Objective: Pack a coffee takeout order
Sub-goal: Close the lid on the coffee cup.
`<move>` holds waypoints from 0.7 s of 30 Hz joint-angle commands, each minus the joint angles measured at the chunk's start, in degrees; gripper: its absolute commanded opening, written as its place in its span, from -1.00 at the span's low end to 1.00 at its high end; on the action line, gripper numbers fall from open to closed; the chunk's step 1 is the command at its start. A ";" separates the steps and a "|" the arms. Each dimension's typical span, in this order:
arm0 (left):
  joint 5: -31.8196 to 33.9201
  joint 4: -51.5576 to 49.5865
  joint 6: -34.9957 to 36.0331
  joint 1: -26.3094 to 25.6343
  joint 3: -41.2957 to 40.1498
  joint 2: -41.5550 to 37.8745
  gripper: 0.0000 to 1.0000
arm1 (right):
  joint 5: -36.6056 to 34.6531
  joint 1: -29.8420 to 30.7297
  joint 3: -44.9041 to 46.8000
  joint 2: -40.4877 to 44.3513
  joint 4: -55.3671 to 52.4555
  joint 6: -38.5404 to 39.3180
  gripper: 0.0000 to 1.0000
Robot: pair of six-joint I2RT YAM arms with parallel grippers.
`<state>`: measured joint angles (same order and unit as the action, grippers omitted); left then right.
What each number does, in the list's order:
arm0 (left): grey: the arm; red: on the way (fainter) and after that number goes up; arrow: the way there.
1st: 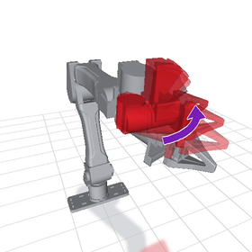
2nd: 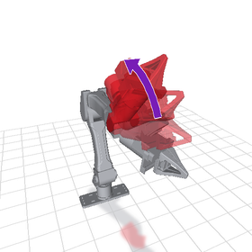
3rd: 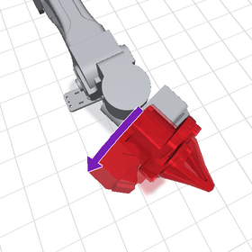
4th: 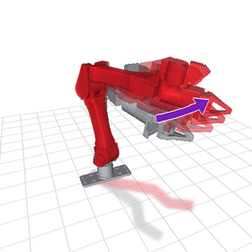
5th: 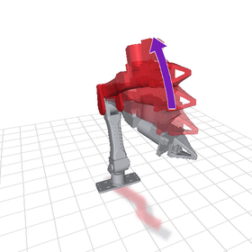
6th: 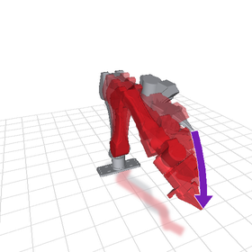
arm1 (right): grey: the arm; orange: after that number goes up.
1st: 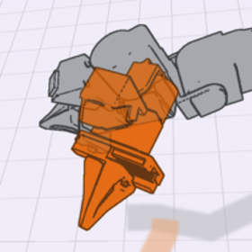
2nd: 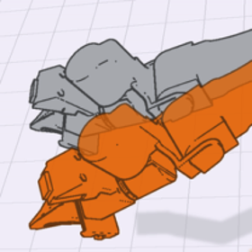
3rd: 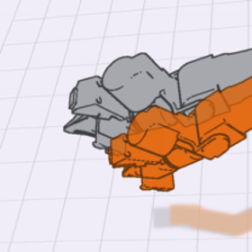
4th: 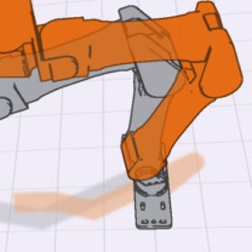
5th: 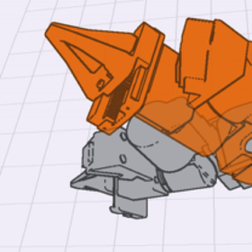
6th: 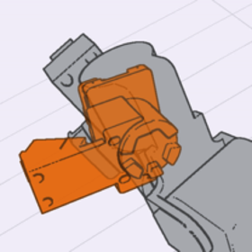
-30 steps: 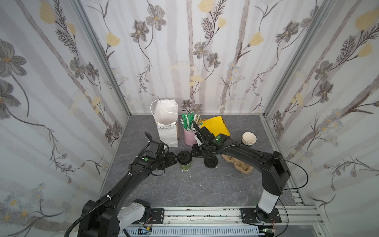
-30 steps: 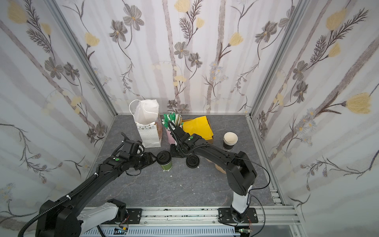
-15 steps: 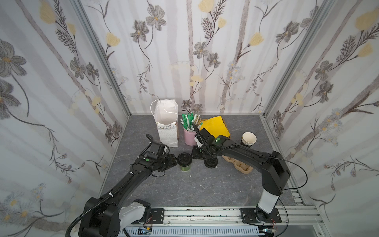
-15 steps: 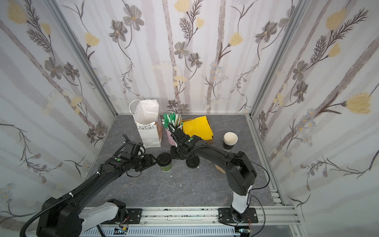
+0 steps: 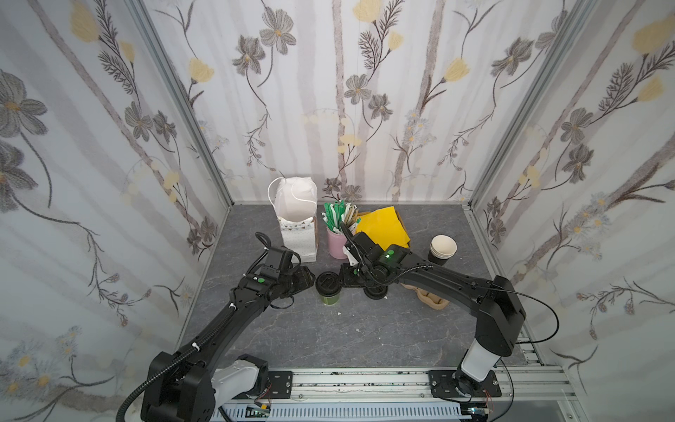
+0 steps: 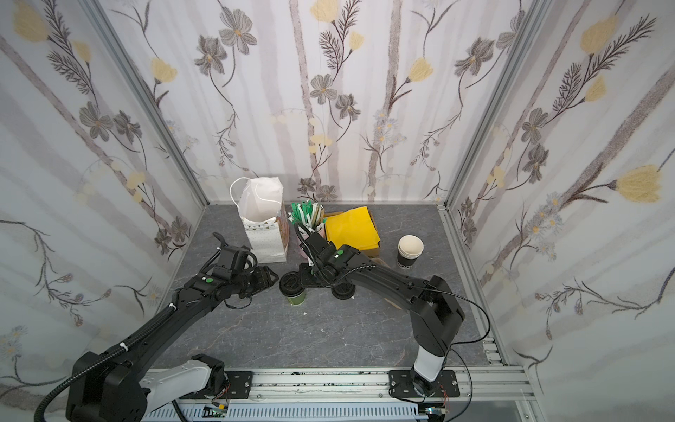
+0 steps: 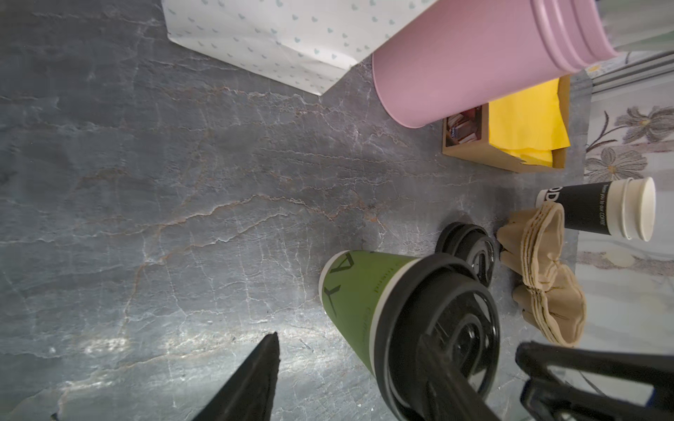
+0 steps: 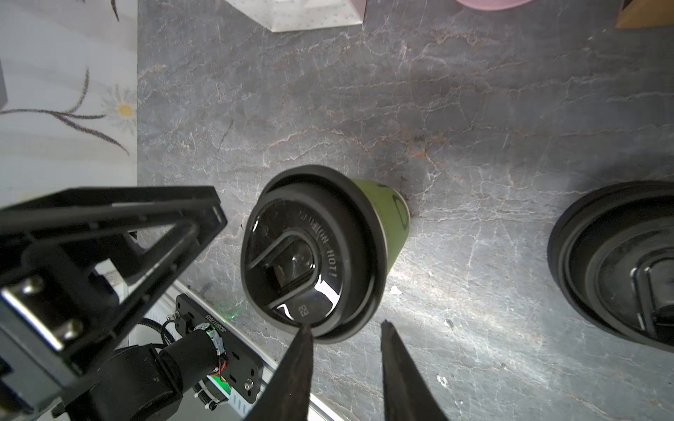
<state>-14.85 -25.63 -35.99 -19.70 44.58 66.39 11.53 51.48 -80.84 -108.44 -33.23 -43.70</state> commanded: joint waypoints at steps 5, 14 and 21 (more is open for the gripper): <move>0.01 2.93 1.89 0.45 1.35 3.53 0.24 | 0.49 0.17 0.72 -1.38 3.97 -2.09 -0.41; -4.00 3.46 1.57 0.37 -2.37 3.01 0.24 | 1.16 -0.99 0.55 -2.22 3.97 -0.79 -0.39; -7.05 3.40 -0.13 0.33 -5.19 -0.06 0.24 | 1.97 -2.77 -0.51 -2.89 3.97 0.68 -0.37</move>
<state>-20.23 -21.32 -34.98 -19.40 40.03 67.05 12.95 49.08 -80.55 -110.61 -30.44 -44.27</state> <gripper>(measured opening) 0.621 0.314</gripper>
